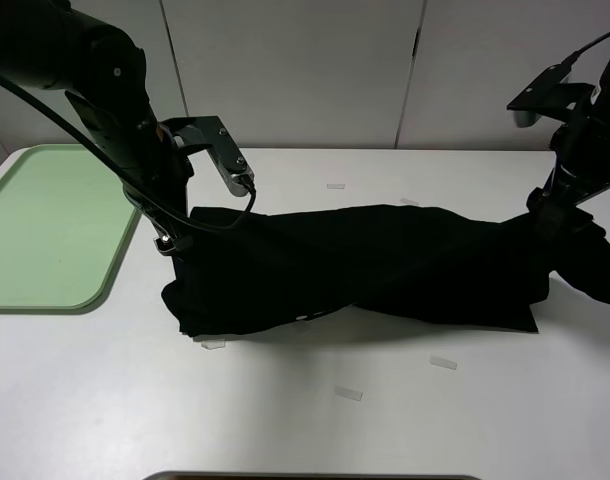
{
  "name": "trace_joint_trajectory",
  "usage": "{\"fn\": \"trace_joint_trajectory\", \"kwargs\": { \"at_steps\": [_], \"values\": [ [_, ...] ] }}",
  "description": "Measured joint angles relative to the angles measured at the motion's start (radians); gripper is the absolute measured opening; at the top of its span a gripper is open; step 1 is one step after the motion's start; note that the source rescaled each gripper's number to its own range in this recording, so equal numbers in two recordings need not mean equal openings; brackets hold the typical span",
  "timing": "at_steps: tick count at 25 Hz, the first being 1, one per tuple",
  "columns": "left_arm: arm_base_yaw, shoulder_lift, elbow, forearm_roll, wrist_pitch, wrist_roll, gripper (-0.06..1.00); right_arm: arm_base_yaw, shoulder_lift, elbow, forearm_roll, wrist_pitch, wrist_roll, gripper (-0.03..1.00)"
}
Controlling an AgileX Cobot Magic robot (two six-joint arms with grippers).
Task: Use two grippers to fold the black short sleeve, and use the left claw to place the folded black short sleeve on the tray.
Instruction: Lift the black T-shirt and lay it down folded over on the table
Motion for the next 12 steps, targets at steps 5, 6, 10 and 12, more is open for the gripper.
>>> {"fn": "trace_joint_trajectory", "kwargs": {
  "at_steps": [5, 6, 10, 12],
  "values": [
    [0.0, 0.0, 0.0, 0.0, 0.0, 0.0, 1.0, 0.0, 0.0, 0.0, 0.004, 0.008, 0.0, 1.0],
    [0.0, 0.0, 0.0, 0.0, 0.0, 0.0, 1.0, 0.0, 0.0, 0.0, 0.006, 0.02, 0.0, 1.0],
    [0.0, 0.0, 0.0, 0.001, -0.005, 0.0, 1.0, 0.0, 0.0, 0.0, 0.045, 0.05, -0.052, 1.0],
    [0.0, 0.0, 0.0, 0.001, -0.005, 0.0, 1.0, 0.0, 0.0, 0.0, 0.075, 0.052, -0.079, 1.0]
  ]
}}
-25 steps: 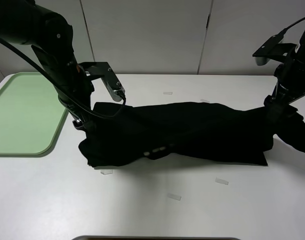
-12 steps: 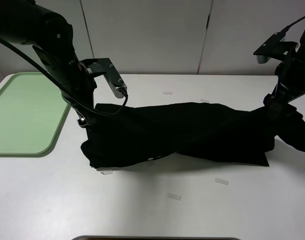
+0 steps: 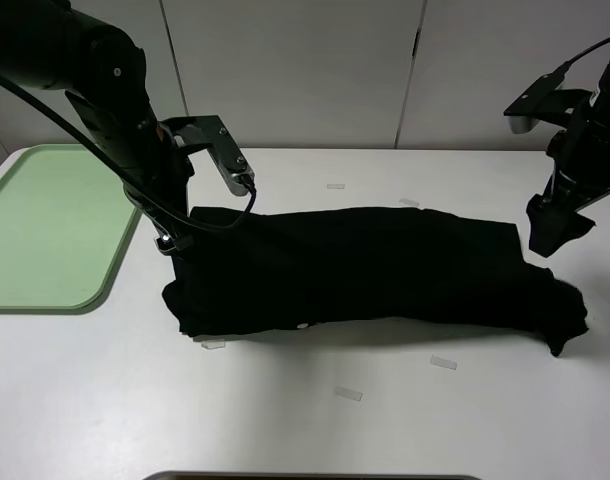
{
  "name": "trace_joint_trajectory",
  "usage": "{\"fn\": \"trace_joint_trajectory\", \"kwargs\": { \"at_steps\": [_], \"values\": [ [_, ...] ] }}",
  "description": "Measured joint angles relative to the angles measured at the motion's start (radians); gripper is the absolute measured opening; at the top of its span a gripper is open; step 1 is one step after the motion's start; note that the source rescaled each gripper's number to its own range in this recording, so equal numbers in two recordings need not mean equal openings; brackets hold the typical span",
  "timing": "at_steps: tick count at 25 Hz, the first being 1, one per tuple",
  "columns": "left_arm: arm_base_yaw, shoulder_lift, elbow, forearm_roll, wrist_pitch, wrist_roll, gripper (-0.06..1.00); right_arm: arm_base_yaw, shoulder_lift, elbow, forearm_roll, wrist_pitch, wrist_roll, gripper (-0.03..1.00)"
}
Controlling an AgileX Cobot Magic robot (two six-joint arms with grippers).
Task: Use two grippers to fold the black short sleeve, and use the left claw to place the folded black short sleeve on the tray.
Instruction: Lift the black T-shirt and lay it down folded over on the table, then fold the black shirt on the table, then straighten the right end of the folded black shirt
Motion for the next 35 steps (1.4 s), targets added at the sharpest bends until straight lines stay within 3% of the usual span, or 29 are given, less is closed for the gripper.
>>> {"fn": "trace_joint_trajectory", "kwargs": {
  "at_steps": [12, 18, 26, 30, 35],
  "values": [
    [0.0, 0.0, 0.0, -0.004, 0.011, 0.0, 1.0, 0.0, 0.0, 0.0, 0.106, 0.0, -0.005, 1.0],
    [0.0, -0.021, -0.063, -0.009, 0.187, -0.034, 1.0, 0.0, 0.0, 0.0, 0.177, 0.0, 0.074, 1.0],
    [0.01, -0.22, -0.102, -0.017, 0.309, -0.15, 1.0, 0.0, 0.0, -0.003, 0.221, 0.004, 0.174, 1.0],
    [0.052, -0.335, -0.102, -0.037, 0.368, -0.227, 1.0, 0.0, 0.0, -0.003, 0.221, 0.009, 0.219, 1.0],
    [0.116, -0.548, -0.03, -0.071, 0.382, -0.255, 1.0, 0.0, 0.0, -0.003, 0.222, 0.009, 0.227, 1.0]
  ]
}}
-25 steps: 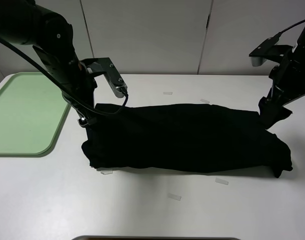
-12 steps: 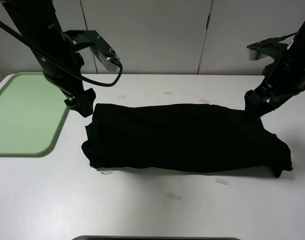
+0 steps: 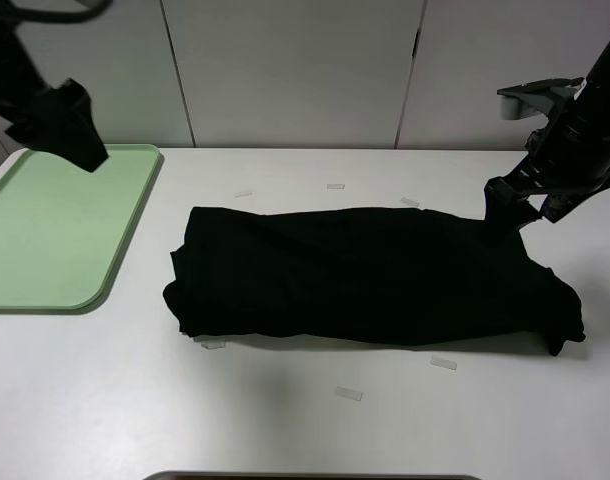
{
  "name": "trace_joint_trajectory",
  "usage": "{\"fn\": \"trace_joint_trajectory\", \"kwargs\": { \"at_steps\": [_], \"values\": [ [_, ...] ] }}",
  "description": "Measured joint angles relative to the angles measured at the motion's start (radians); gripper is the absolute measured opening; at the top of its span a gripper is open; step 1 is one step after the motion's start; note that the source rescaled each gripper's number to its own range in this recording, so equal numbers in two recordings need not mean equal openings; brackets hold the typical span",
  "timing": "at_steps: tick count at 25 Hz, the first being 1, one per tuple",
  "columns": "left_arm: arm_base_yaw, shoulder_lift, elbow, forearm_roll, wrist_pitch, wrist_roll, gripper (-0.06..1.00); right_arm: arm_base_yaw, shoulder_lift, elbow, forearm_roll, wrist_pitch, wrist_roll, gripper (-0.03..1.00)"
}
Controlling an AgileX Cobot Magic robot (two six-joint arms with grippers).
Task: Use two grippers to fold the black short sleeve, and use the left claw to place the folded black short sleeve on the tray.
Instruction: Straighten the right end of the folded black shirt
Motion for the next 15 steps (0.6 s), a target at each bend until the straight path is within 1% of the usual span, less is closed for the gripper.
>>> {"fn": "trace_joint_trajectory", "kwargs": {
  "at_steps": [4, 7, 15],
  "values": [
    [0.036, -0.218, 0.118, -0.003, 0.001, -0.015, 1.0, 0.0, 0.0, 0.0, 0.003, 0.0, 0.003, 1.0],
    [0.039, -0.405, 0.209, -0.005, -0.007, -0.048, 1.0, 0.0, 0.0, 0.0, 0.005, -0.001, 0.003, 1.0],
    [0.039, -0.944, 0.447, -0.009, -0.056, -0.178, 1.0, 0.0, 0.0, 0.0, 0.009, -0.003, 0.006, 1.0]
  ]
}}
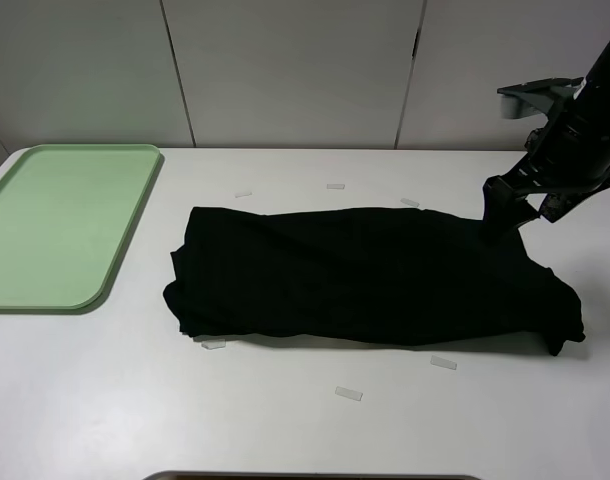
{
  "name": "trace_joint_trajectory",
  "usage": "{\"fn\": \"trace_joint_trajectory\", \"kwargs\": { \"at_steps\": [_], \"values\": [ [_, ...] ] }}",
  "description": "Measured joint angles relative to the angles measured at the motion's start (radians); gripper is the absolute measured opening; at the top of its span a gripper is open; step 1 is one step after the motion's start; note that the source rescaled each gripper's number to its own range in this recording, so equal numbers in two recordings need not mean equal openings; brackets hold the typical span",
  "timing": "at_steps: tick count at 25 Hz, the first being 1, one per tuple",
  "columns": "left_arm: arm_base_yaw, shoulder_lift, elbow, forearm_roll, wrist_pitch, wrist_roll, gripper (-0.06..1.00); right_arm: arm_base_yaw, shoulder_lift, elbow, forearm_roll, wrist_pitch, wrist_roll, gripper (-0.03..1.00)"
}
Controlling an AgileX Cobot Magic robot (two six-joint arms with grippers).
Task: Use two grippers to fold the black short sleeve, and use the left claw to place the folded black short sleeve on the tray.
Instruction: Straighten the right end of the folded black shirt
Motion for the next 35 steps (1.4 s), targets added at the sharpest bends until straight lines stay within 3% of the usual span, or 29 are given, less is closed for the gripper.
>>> {"fn": "trace_joint_trajectory", "kwargs": {
  "at_steps": [7, 25, 30, 35],
  "values": [
    [0.0, -0.317, 0.183, 0.0, 0.0, -0.07, 1.0, 0.0, 0.0, 0.0, 0.023, 0.0, 0.001, 1.0],
    [0.009, -0.329, 0.232, -0.001, 0.107, -0.101, 1.0, 0.0, 0.0, 0.0, 0.031, -0.004, 0.011, 1.0],
    [0.108, -0.329, 0.232, -0.001, 0.107, -0.101, 1.0, 0.0, 0.0, 0.0, 0.034, -0.023, 0.034, 1.0],
    [0.269, -0.329, 0.232, -0.001, 0.108, -0.103, 1.0, 0.0, 0.0, 0.0, 0.035, -0.024, 0.062, 1.0]
  ]
}}
